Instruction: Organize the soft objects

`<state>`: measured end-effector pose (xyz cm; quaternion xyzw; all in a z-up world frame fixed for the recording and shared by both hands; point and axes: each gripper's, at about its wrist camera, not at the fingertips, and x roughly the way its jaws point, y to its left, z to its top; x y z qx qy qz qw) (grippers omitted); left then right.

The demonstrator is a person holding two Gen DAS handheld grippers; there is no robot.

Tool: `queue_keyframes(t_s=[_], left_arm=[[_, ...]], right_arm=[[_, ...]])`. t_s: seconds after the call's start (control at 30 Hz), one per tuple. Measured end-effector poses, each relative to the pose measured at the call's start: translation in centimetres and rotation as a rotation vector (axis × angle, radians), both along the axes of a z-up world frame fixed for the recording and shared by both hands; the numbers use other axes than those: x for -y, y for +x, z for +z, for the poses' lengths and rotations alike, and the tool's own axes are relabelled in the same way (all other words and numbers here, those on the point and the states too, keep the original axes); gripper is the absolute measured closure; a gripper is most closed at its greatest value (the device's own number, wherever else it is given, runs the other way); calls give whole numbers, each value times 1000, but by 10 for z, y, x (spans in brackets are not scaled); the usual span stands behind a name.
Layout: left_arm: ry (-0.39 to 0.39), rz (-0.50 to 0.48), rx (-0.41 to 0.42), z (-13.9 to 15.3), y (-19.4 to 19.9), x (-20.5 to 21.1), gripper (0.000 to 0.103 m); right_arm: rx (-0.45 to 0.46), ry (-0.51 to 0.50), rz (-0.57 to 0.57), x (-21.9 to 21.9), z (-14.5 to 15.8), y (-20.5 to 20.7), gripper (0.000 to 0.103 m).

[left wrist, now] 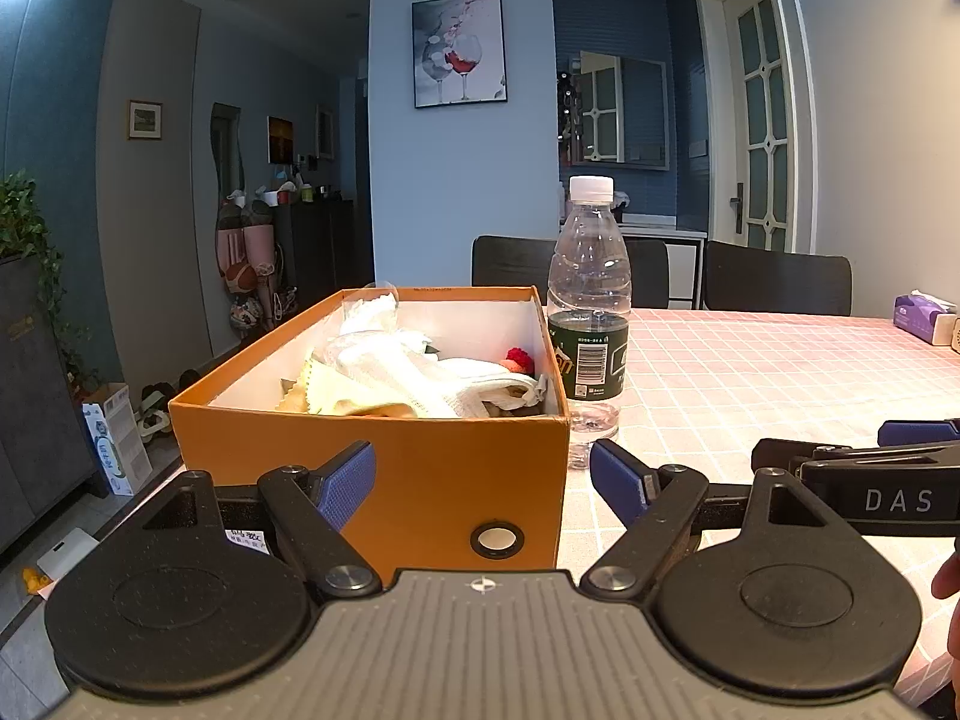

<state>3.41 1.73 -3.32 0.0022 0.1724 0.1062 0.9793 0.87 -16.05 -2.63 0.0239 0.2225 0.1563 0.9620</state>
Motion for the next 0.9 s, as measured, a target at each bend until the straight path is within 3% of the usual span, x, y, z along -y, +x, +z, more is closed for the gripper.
queue_keyframes(t_s=[0.9], left_arm=[[-7, -12, 1, -4, 0, -4, 8]], right_arm=[[-16, -8, 13, 0, 0, -2, 3]])
